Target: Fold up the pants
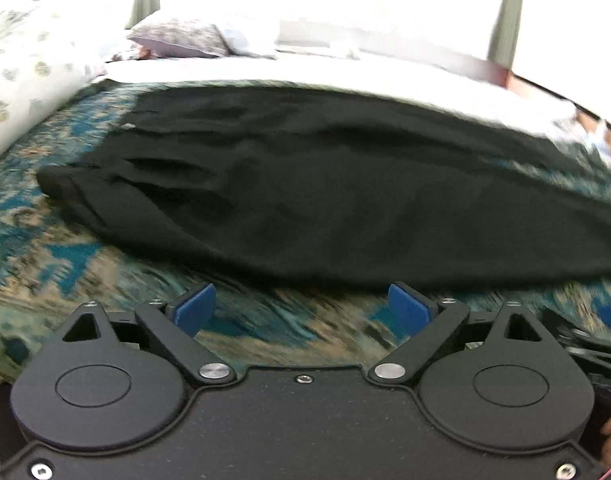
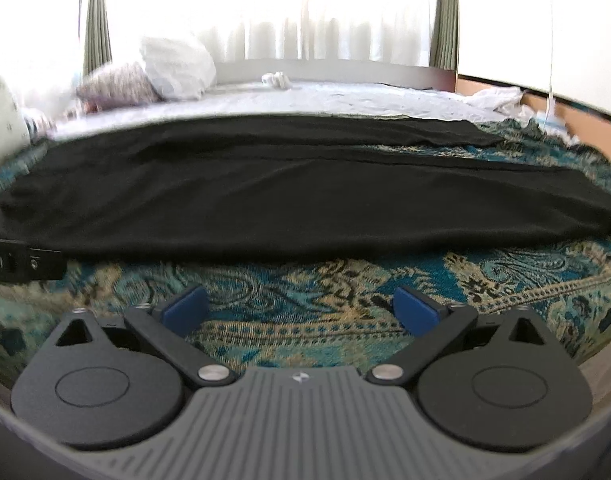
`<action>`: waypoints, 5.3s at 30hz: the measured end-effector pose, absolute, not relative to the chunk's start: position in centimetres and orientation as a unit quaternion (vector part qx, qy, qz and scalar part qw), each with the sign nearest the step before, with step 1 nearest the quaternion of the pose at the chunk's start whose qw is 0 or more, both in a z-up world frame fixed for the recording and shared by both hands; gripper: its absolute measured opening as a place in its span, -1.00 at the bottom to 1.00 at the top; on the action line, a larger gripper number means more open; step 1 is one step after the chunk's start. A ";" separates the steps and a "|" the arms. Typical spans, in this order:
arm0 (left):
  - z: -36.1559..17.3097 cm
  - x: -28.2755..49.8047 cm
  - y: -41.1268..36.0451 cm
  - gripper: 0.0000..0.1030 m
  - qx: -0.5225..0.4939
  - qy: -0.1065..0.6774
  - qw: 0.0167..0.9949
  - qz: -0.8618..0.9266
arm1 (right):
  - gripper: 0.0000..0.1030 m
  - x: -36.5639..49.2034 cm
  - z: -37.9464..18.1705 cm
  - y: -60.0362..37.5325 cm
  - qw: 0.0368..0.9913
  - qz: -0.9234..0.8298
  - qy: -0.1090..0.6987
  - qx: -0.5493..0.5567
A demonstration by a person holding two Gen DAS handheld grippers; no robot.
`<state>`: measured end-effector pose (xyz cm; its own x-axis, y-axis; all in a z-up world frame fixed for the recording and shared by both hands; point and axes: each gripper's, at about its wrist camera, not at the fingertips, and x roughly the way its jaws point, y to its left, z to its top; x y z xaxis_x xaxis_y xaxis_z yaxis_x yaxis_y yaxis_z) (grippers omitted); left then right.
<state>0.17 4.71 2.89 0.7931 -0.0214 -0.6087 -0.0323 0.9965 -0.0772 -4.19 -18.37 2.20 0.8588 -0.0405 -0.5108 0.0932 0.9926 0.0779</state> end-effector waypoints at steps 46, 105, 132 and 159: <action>3.3 9.9 16.4 -0.82 0.021 0.324 0.919 0.223 | -0.81 0.0 3.3 -56.0 0.880 -0.405 0.222 0.108; 8.1 36.0 18.9 0.99 -0.326 0.348 0.853 0.210 | 1.00 29.0 12.4 -43.3 0.910 -0.243 0.230 0.244; 0.6 49.2 14.1 1.00 -0.178 0.328 0.819 0.437 | 0.49 51.7 -0.8 -41.9 0.856 -0.364 0.343 0.132; 8.6 25.9 18.4 -0.96 -0.259 0.296 0.878 0.271 | -0.92 25.1 8.1 -47.9 0.896 -0.291 0.253 0.219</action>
<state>25.86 18.37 8.56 0.6777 0.3229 -0.6607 -0.6299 0.7185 -0.2950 25.09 -47.92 8.08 0.7023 -0.4114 -0.5810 0.6331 0.7341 0.2454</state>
